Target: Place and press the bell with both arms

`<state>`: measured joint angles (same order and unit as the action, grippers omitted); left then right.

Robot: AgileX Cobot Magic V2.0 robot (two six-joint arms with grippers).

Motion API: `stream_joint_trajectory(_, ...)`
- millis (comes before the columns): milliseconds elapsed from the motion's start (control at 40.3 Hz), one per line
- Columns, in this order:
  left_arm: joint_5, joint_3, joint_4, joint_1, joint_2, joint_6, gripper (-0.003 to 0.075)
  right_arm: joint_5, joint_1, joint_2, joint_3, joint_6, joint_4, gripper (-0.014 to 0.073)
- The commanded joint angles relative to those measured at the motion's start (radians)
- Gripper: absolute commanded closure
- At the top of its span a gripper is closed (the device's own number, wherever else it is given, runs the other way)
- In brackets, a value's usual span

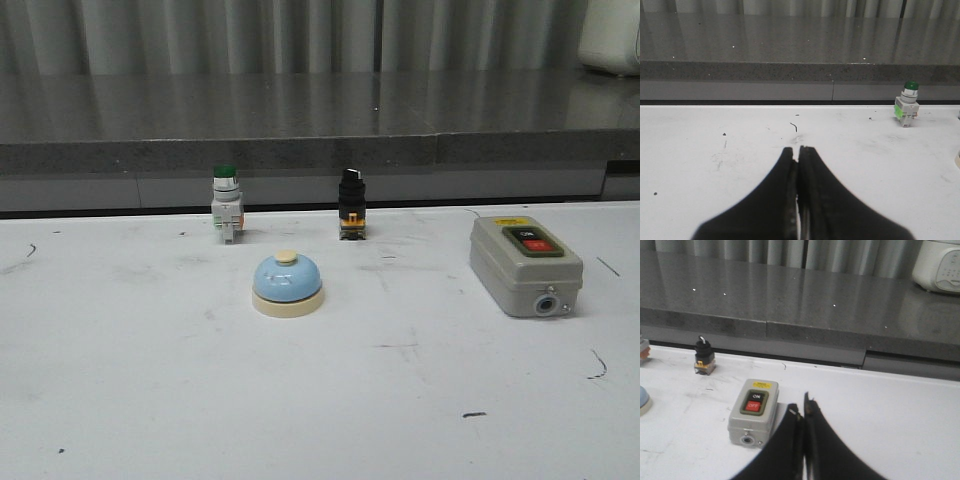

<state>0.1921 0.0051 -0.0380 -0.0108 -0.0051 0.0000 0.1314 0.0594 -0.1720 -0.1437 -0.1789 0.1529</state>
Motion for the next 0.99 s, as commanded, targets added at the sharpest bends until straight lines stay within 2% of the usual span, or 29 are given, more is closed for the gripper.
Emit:
stream_joint_trajectory(0,-0.087,0.023,-0.002,0.001,-0.016,-0.009,0.0740,-0.146,-0.031,0.028,0.067,-0.015,-0.016,0.0652)
stream_joint_trajectory(124,-0.087,0.023,-0.002,0.001,-0.016,-0.009,0.0740,-0.101,-0.047,0.107,0.169,-0.015,-0.016,0.0652)
stream_joint_trajectory(248,-0.087,0.023,-0.002,0.001,-0.016,-0.009,0.0740,0.070,-0.047,0.191,0.165,-0.015,-0.015,0.0652)
stream_joint_trajectory(421,-0.087,0.023,-0.002,0.001,-0.016,-0.009,0.0740,0.153,-0.047,0.194,0.165,-0.015,-0.015,0.0652)
stream_joint_trajectory(967,-0.087,0.023,-0.002,0.001,-0.016,-0.009,0.0740,0.174,-0.047,0.194,0.165,-0.015,-0.015,0.0652)
